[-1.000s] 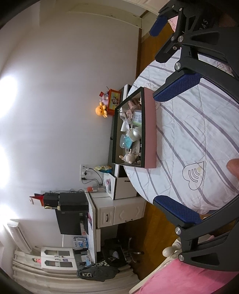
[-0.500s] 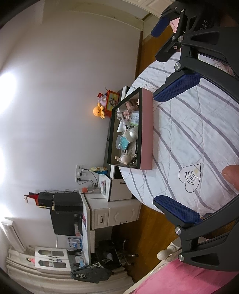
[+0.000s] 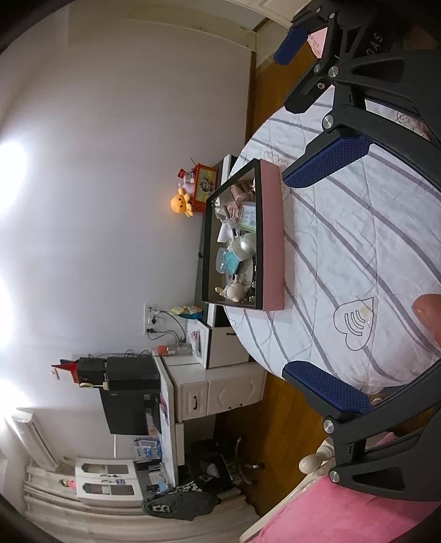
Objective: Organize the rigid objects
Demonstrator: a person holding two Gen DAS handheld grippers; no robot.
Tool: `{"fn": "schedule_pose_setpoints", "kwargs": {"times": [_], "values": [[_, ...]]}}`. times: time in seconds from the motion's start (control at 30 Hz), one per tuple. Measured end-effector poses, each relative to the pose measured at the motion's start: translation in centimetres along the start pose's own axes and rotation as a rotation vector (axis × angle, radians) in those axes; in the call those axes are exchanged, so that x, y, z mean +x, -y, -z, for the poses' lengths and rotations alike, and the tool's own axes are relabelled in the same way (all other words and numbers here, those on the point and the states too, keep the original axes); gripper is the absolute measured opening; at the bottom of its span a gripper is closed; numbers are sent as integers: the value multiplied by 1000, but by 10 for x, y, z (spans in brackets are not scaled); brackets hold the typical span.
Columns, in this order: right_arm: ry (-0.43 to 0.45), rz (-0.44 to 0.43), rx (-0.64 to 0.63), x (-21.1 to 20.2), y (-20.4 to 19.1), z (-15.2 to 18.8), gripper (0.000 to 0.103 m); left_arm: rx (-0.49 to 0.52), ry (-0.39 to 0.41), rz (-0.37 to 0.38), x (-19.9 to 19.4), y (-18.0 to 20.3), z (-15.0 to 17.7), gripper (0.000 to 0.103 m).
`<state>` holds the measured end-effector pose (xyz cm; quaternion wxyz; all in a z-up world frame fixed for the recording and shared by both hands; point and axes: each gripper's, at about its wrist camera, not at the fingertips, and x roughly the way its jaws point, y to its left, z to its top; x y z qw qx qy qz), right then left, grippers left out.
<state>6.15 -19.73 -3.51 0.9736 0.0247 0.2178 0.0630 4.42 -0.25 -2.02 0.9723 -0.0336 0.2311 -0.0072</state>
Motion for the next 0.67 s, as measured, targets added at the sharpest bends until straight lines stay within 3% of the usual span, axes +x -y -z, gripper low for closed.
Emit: {"fn": "schedule_pose_setpoints", "kwargs": {"times": [0.67], "values": [[1, 1, 2, 0, 0, 1, 103, 9, 50, 19, -13, 3, -4, 103]]}}
